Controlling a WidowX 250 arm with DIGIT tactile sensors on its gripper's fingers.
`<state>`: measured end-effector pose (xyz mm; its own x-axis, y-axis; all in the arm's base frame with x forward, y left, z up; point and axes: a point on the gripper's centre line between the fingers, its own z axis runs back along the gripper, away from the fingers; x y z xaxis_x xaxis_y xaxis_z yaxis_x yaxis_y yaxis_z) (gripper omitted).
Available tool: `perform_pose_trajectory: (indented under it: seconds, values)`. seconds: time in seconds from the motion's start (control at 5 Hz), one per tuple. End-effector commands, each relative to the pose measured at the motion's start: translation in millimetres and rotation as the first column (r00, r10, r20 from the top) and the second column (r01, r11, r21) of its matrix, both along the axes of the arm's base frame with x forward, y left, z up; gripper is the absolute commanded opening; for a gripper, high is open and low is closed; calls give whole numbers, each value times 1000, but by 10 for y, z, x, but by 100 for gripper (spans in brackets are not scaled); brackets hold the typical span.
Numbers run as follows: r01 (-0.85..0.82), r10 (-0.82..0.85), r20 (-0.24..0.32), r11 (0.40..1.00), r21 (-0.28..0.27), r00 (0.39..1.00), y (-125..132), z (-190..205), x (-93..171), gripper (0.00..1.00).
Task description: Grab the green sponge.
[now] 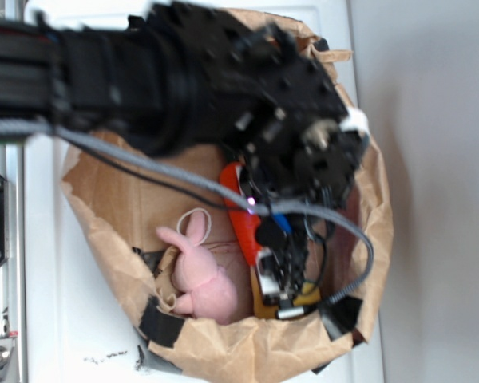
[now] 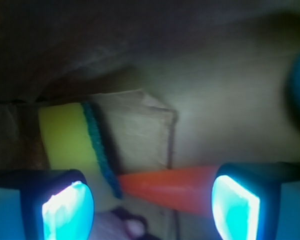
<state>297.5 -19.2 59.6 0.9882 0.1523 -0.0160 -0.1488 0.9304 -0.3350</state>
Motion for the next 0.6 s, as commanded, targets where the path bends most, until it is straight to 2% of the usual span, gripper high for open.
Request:
perform_pose_trajectory:
  seconds: [0.0,0.4]
  values:
    - [59,-52,94,995,-77,994,-237,76,89,100]
    - [103,-89,108,985,-135,990,-306,231,3,100]
